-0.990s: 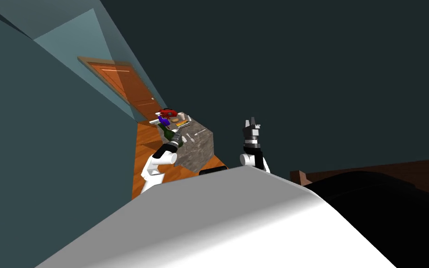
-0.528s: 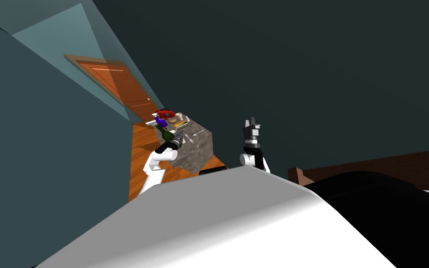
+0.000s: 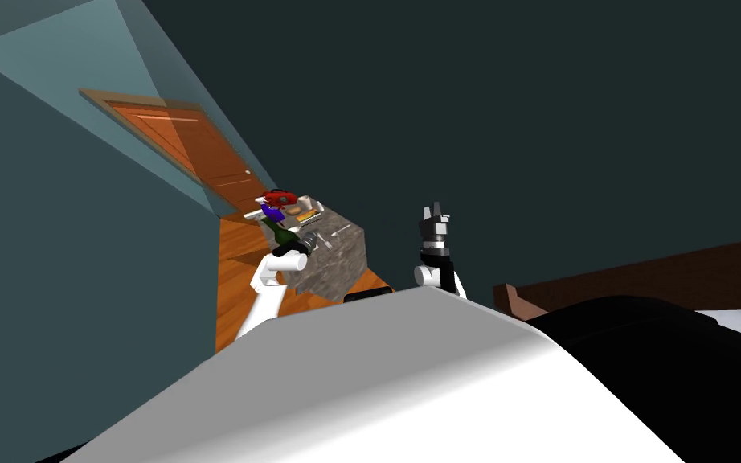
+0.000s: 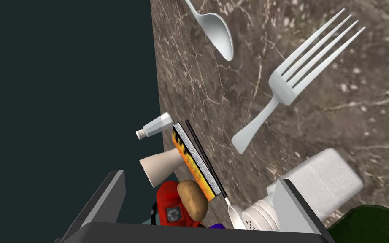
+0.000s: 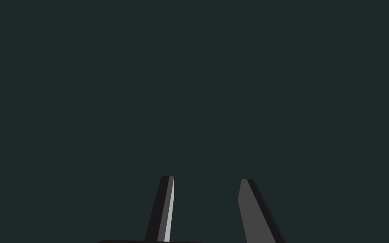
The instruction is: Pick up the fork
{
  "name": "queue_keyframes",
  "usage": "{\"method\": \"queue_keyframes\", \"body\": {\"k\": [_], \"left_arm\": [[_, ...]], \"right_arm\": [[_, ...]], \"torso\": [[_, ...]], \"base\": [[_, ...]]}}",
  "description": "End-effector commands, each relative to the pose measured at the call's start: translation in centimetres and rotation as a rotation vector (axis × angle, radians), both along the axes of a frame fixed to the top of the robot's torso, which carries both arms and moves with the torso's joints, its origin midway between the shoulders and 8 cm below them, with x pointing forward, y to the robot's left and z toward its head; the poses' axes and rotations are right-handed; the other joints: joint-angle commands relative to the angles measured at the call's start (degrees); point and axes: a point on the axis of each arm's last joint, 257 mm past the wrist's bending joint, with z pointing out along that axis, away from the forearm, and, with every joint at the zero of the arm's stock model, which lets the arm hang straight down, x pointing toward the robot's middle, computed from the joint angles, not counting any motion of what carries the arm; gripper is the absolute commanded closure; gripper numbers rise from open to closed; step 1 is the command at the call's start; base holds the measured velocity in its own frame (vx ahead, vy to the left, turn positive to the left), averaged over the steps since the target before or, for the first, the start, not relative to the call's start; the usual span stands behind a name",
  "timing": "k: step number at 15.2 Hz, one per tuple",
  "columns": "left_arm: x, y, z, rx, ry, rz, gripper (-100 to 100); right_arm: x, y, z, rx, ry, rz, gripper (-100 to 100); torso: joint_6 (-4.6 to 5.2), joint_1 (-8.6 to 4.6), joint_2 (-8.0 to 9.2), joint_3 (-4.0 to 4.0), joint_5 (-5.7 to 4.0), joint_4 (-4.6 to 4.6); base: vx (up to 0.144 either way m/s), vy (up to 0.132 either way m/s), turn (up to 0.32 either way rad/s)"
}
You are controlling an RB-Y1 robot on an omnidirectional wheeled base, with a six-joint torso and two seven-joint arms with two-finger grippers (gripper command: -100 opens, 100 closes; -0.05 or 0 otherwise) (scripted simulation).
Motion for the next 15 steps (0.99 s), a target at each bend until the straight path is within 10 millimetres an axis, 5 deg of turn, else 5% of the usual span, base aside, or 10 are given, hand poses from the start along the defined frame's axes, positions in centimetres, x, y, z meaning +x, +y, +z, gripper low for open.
{"method": "queue_keyframes", "body": {"k": [1, 15], "left_arm": [[0.0, 0.3, -1.0, 0.01, 0.051, 0.005, -100], [-0.8, 1.7, -5.2, 0.06, 0.325, 0.036, -100]], "right_arm": [[0.0, 0.0, 0.0, 0.0, 0.0, 0.0, 0], [0.0, 0.0, 0.0, 0.0, 0.0, 0.0, 0]], "torso": [[0.0, 0.0, 0.0, 0.0, 0.0, 0.0], [-0.02, 0.0, 0.0, 0.0, 0.0, 0.0]], "base": [[0.008, 0.018, -0.12], [0.007, 0.014, -0.07]]}}
